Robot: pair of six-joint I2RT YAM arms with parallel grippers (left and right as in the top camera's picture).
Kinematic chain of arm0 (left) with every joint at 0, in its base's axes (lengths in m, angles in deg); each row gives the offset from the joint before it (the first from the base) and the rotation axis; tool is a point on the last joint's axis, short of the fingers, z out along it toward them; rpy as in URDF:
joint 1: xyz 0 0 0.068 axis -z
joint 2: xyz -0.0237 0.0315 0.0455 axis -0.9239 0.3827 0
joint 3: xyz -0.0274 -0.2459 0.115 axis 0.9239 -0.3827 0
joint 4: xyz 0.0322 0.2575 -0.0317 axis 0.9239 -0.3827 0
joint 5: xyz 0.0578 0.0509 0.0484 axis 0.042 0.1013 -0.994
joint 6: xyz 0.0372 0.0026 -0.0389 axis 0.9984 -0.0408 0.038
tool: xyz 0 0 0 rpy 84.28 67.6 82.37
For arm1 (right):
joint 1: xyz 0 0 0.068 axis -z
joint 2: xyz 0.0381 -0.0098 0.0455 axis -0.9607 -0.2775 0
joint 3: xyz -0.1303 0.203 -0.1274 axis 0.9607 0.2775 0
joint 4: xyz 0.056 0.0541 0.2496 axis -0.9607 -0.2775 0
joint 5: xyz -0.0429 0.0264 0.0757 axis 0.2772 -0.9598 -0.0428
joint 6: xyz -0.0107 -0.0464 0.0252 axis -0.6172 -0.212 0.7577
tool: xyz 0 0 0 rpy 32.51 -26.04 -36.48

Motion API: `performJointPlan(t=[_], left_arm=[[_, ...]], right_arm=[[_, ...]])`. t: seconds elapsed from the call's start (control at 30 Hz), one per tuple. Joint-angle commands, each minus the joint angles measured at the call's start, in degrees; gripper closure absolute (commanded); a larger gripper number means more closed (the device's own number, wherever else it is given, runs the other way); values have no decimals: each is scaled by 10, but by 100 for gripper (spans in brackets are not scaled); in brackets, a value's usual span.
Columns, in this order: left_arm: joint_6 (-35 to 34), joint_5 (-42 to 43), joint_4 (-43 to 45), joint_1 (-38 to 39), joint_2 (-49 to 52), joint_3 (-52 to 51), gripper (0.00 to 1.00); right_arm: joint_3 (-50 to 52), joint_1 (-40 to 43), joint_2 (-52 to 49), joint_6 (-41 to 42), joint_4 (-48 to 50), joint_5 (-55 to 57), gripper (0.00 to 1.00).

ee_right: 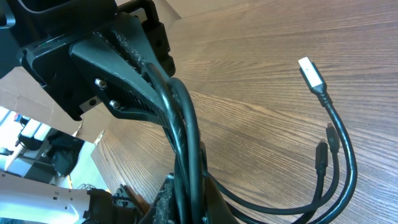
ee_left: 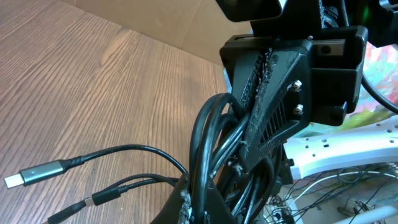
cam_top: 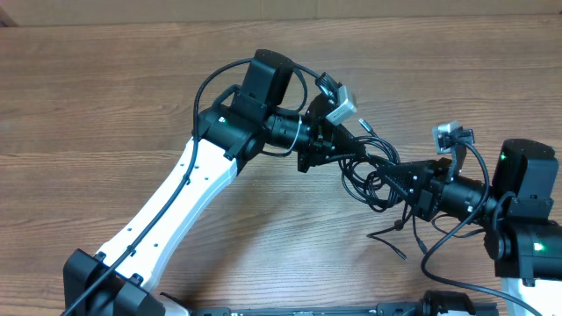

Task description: Untangle cables

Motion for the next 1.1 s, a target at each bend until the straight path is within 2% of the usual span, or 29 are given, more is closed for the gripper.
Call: performJointPlan(t=[0.0,0.03,0.07,0.23,0.3,0.4,0.63,0.83,1.07], left_arm=[[0,56,10,4,-7,9,96],[0,70,15,4,-7,9,96],[-1,84,24,3,-7,9,96],[-51,86,81,4,-7,9,96],[-70,83,102,3,-7,9,96],[-94,74,120,3,-7,9,96],[-146,95,152,12,-7,9,96],[-226,183,266,15,-7,9,96],[-337,240,395,14,-7,9,96]], right_arm=[[2,0,2,0,3,9,95],[2,0,2,0,0,26,91],[2,0,2,0,-4,45,77],[2,0,2,0,-26,97,20],[2,0,2,0,-31,113,13],[2,0,2,0,-34,126,6],[2,0,1,0,-34,183,0],[2,0,-20,0,-39,273,0],[2,0,-73,2,-54,333,0]])
